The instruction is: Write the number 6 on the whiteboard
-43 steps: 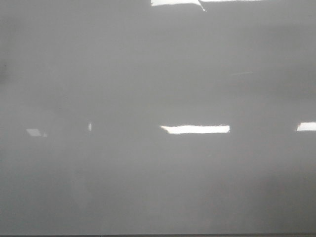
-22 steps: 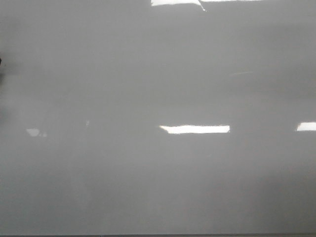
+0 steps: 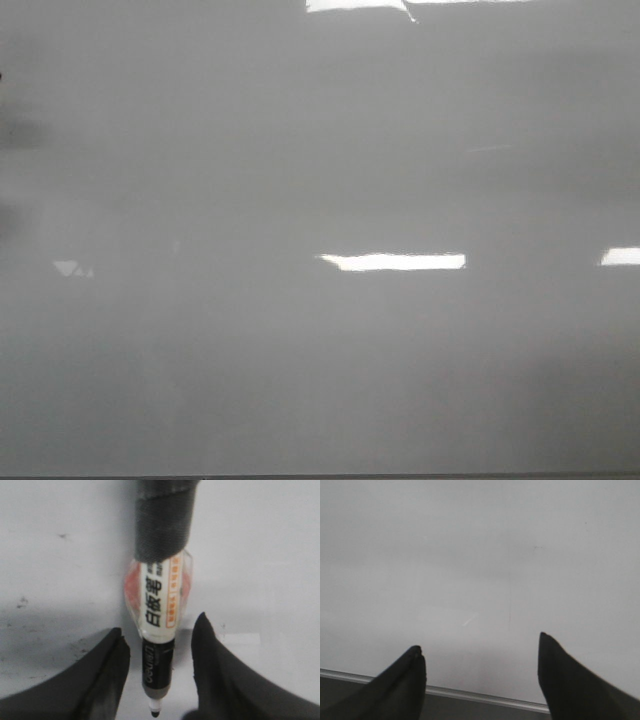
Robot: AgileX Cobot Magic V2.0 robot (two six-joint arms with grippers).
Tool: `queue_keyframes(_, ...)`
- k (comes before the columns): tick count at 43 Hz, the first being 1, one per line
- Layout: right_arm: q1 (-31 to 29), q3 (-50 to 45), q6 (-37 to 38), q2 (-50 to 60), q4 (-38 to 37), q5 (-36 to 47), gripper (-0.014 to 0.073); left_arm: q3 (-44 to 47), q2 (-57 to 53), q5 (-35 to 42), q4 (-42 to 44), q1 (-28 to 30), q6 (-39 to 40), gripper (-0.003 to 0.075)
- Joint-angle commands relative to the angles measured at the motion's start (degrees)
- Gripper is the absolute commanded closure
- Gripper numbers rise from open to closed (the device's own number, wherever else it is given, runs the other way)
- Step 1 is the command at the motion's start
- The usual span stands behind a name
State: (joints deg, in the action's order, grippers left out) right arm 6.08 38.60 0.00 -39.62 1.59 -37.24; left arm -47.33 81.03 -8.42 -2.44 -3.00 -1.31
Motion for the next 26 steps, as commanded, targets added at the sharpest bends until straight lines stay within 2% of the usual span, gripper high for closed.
queue_keyframes(1, 0.08, 1.63, -0.49, -0.23, -0.75, 3.92, 0.0089, -1.86, -0.98, 3.86, -0.55, 0.02, 0.48, 0.0545)
queue_keyframes(18, 0.08, 1.63, -0.49, -0.23, -0.75, 4.37, 0.0089, -1.86, -0.99, 3.86, -0.55, 0.02, 0.48, 0.0736)
queue_keyframes(26, 0.08, 1.63, -0.49, -0.23, -0.75, 5.11, 0.0089, -1.86, -3.41, 2.90, -0.55, -0.09, 0.48, 0.0741)
